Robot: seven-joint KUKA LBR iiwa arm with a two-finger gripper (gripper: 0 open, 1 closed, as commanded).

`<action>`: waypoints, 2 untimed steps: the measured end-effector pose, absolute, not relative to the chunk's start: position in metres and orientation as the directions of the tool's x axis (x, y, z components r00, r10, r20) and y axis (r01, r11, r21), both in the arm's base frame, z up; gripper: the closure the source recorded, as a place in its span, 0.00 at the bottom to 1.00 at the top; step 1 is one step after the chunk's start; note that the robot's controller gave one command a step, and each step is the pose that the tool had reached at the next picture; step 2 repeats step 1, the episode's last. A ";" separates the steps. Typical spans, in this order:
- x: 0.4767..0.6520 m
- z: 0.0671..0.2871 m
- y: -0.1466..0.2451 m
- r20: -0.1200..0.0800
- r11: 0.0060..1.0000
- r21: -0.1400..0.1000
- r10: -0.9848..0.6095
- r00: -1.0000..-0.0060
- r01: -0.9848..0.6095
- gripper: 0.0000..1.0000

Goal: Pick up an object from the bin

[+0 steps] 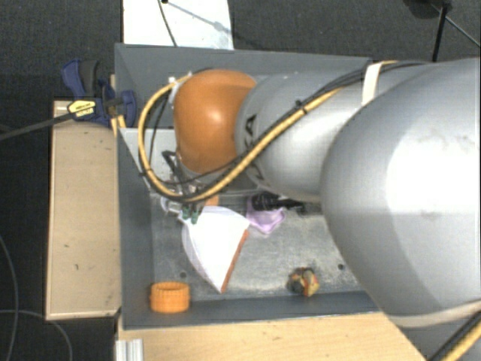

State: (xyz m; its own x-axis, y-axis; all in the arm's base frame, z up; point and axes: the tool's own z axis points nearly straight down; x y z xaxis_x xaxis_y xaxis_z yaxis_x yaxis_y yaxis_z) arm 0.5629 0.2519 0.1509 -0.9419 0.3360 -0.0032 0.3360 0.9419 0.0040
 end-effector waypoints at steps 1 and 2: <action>0.563 0.156 0.252 -0.003 0.942 0.004 0.336 -0.942 0.336 1.00; 0.563 0.156 0.252 -0.003 0.942 0.004 0.336 -0.942 0.336 1.00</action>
Offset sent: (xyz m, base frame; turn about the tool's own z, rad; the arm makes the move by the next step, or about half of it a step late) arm 0.0000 0.0001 0.0010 0.0000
